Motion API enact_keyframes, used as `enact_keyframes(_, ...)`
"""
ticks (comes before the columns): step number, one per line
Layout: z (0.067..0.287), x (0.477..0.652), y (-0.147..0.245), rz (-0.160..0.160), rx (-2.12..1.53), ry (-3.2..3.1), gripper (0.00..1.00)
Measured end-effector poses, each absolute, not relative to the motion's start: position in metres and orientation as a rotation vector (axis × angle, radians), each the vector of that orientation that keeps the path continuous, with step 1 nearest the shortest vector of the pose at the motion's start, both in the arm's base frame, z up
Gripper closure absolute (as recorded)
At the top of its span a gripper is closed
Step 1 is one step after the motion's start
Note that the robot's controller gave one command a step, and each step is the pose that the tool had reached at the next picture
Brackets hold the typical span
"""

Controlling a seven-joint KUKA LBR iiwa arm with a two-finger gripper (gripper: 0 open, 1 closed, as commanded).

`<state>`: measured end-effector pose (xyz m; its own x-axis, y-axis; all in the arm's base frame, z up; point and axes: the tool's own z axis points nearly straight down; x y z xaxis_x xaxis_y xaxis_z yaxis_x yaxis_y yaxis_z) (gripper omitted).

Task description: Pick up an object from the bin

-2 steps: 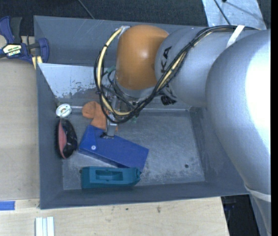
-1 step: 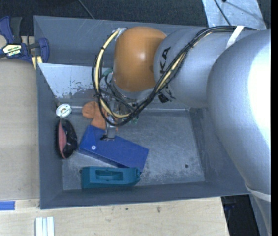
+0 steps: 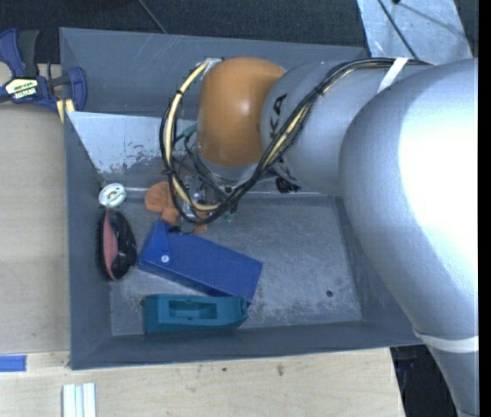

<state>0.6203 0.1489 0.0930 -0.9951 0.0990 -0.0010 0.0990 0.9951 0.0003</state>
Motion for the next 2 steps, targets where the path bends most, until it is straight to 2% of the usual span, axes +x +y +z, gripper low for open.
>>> enact_keyframes(1, 0.093, 0.620, 0.149, 0.001, 0.156, 3.137, 1.00)
enact_keyframes(2, 0.220, 0.616, 0.138, 0.001, 0.186, 3.133, 1.00)
